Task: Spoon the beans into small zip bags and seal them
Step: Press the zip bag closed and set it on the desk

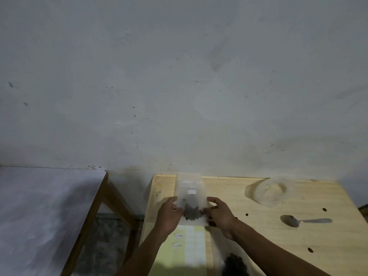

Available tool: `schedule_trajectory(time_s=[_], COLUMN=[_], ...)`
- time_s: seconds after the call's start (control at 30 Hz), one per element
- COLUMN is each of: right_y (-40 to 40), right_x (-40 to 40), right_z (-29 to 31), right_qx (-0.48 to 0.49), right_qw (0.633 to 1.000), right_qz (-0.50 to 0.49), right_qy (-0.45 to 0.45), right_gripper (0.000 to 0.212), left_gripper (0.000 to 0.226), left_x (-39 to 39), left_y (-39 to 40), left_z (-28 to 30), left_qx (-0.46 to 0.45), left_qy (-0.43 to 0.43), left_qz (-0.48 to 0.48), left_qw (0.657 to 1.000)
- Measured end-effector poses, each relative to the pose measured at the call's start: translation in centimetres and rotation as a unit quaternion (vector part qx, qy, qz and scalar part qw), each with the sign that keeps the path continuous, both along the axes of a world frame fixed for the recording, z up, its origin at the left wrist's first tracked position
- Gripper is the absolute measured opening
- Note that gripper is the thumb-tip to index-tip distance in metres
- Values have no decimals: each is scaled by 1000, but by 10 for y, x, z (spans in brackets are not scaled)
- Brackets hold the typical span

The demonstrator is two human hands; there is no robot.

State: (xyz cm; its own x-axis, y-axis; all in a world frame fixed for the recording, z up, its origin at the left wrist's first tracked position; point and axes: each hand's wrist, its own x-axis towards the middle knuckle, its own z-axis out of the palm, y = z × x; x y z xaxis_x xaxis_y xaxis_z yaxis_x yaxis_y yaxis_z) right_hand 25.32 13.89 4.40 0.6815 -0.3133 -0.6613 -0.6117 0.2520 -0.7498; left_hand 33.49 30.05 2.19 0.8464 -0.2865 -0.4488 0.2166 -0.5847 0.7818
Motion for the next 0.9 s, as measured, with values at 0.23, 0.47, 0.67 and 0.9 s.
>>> schedule_trajectory(time_s=[0.23,0.47,0.67,0.9], right_y=[1,3,-21,-65], right_x=[16,19,-4,-57], right_z=[-10,-6,-9,-11], right_qx=[11,-17,-72,-186], right_qw=[1000,998,996,983], right_qz=[4,43,31,-11], right_qy=[-3,-47,-30,9], right_gripper=[66,51,53,42], left_gripper=[53,46,36,22], left_x=[17,17,11,-19], left_y=[-12,-14,-9,-12], left_z=[-2,-9,-18,-14], left_qx=[17,40,35,-29], left_qy=[-13,-58,-117,-43], left_qz=[-8,-26,16,-30], left_qw=[1000,997,992,998])
